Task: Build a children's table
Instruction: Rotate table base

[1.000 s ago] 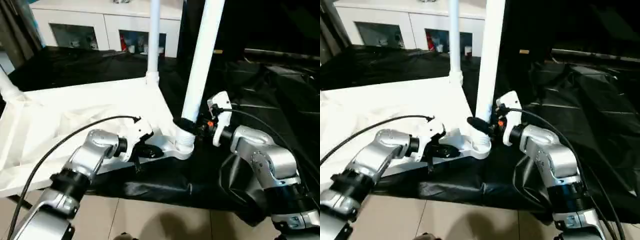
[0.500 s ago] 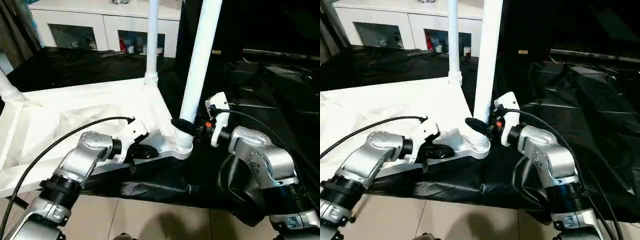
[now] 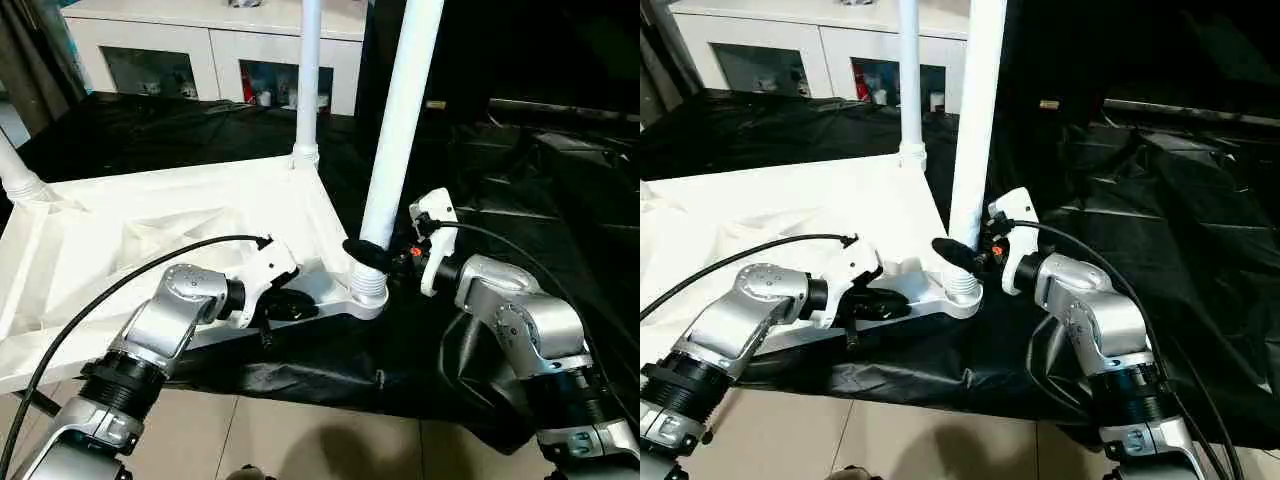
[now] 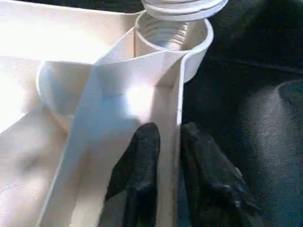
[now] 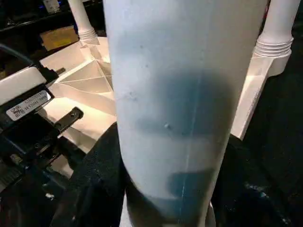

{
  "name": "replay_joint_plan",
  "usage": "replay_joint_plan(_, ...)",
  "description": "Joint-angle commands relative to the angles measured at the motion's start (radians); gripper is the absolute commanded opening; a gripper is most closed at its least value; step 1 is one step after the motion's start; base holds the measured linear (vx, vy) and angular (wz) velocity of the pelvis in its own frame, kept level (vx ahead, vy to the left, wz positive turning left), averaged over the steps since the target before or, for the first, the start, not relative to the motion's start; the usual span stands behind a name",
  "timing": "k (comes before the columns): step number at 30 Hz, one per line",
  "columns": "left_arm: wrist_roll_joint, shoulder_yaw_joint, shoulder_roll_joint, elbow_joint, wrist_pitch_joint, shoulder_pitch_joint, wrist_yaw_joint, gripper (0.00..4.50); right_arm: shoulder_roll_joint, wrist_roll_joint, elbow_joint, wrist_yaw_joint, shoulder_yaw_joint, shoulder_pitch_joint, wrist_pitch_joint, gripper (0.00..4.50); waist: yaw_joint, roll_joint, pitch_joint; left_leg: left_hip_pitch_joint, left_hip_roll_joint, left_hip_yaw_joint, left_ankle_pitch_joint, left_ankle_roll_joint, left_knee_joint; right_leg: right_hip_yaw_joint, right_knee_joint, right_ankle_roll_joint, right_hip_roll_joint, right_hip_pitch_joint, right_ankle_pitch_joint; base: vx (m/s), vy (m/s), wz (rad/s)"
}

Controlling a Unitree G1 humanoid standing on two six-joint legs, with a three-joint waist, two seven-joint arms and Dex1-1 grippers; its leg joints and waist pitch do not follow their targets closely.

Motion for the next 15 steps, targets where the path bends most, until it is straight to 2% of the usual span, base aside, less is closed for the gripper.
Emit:
replay_joint_plan(1,0.008,-0.013,0.006,-0.001,-0.002,0.007,-0.002,1.04,0.002,-0.009,0.009,-0.003,-0.009,-0.020,-0.015,1.91,0.003,-0.001,-0.074,0.022,0.082,-0.035,-0.171,-0.008,-0.083,0.072,-0.067,-0.204,-0.095,0.043,-0.170,0.000,0.000,0.00)
replay_joint_plan(9,0.023,-0.023,0.010,0.021,-0.020,0.005,-0.001,1.04,0.012,-0.022,0.033,-0.013,-0.010,-0.026,-0.038,1.91,0.002,0.002,-0.075,0.022,0.082,-0.035,-0.172,-0.013,-0.084,0.072,-0.064,-0.211,-0.094,0.043,-0.150,0.000,0.000,0.00)
replay_joint_plan(10,0.021,-0.023,0.009,0.022,-0.019,0.005,-0.003,0.86,0.013,-0.023,0.037,-0.014,-0.011,-0.027,-0.041,1.91,0.003,0.002,-0.076,0.022,0.082,-0.035,-0.171,-0.013,-0.083,0.072,-0.064,-0.212,-0.094,0.044,-0.145,0.000,0.000,0.00)
replay_joint_plan(15,0.010,-0.010,-0.003,0.028,-0.019,-0.003,0.009,0.55,0.020,-0.033,0.065,-0.017,-0.013,-0.037,-0.062,1.91,0.002,0.003,-0.075,0.022,0.081,-0.034,-0.178,-0.014,-0.083,0.072,-0.064,-0.218,-0.094,0.043,-0.146,0.000,0.000,0.00)
